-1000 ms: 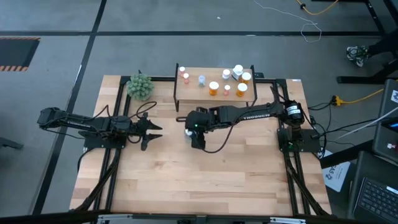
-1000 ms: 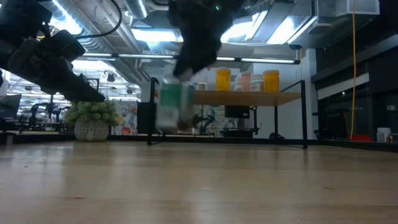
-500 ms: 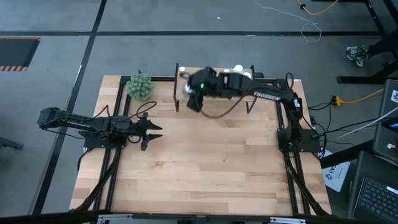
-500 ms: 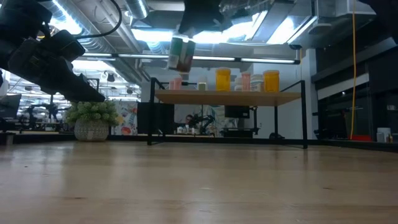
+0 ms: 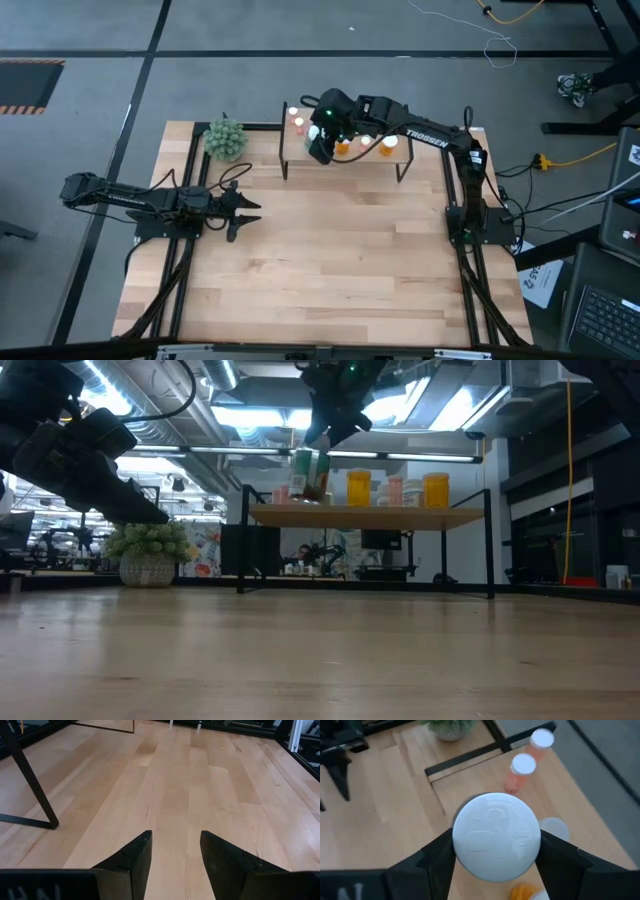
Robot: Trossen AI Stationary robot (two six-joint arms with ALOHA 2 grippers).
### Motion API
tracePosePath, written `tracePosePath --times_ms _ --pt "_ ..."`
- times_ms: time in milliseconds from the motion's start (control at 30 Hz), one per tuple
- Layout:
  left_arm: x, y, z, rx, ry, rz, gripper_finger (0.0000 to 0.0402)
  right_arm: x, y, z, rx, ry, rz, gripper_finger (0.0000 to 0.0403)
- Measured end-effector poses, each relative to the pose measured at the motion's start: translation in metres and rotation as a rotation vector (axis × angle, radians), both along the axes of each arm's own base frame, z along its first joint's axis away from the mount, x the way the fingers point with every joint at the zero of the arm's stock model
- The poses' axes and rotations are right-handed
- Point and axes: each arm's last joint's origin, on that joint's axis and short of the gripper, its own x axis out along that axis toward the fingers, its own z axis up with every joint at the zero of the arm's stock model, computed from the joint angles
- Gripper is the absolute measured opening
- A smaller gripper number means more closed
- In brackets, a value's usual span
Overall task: Pick and place medicine bottles onto shelf by color
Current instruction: Put the green pill bottle on the shelf
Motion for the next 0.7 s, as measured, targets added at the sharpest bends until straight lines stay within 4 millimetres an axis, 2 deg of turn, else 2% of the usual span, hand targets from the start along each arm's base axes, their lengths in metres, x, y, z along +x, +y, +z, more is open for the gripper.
tracePosePath --times_ms 233,500,700 --pt "0.0000 0.0000 0.0000 0.000 0.000 0.000 0.0163 -0.0030 -0.0059 -0.0009 0.021 0.009 0.004 0.0236" --pt "0.0000 0.0000 0.0000 0.000 0.000 0.000 0.0163 -0.0029 -0.0098 0.0002 0.000 -0.002 0.015 0.0276" --pt "0.0000 0.0000 0.0000 0.000 0.000 0.000 0.0163 -0.0016 -0.0104 0.0015 -0.007 -0.019 0.016 0.0285"
